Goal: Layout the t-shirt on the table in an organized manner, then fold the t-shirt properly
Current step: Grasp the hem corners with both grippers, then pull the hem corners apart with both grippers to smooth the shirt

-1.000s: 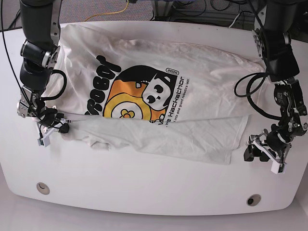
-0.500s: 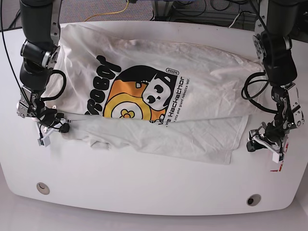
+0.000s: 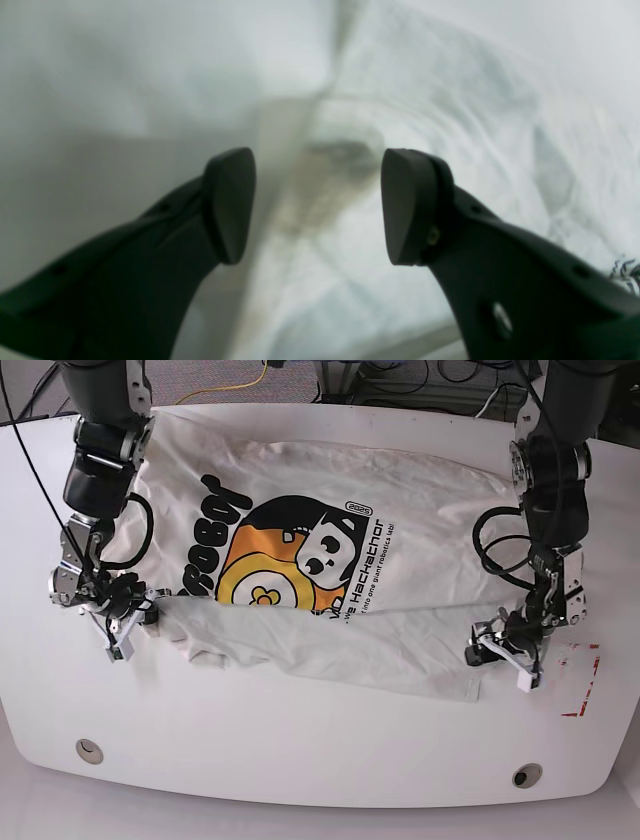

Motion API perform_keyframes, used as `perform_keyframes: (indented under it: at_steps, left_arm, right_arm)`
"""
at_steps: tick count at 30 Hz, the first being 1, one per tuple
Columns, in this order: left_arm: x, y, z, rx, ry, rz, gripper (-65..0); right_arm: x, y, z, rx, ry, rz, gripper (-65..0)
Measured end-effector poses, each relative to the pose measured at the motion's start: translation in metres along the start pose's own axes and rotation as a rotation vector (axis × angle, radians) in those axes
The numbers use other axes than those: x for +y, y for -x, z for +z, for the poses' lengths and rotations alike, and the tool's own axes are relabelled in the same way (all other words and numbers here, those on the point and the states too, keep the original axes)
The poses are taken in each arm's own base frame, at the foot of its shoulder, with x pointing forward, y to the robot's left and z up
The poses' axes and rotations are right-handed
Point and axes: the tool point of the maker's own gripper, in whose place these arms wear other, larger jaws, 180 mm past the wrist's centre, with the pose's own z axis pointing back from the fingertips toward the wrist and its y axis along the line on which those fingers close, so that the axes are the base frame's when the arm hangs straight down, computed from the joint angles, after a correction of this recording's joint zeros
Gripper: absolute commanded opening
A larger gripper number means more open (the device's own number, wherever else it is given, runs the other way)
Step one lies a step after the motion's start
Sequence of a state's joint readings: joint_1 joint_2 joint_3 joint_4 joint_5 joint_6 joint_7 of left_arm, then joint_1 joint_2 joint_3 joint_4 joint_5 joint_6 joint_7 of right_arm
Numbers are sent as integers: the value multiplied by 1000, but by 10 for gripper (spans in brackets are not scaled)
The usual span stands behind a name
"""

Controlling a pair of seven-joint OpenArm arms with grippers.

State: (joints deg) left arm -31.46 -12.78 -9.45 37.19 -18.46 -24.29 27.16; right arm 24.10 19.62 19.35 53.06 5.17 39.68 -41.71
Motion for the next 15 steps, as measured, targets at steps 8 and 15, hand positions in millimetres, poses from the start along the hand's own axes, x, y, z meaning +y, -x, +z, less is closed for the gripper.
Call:
perform_keyframes:
  at_steps: [8, 15]
  left_arm:
    - [-27, 4, -11, 0, 51, 11, -274]
    - [-27, 4, -11, 0, 50, 12, -279]
  right_arm:
    - [8, -9, 4, -22, 1, 37, -642]
    - [11, -1, 2, -9, -4, 32, -642]
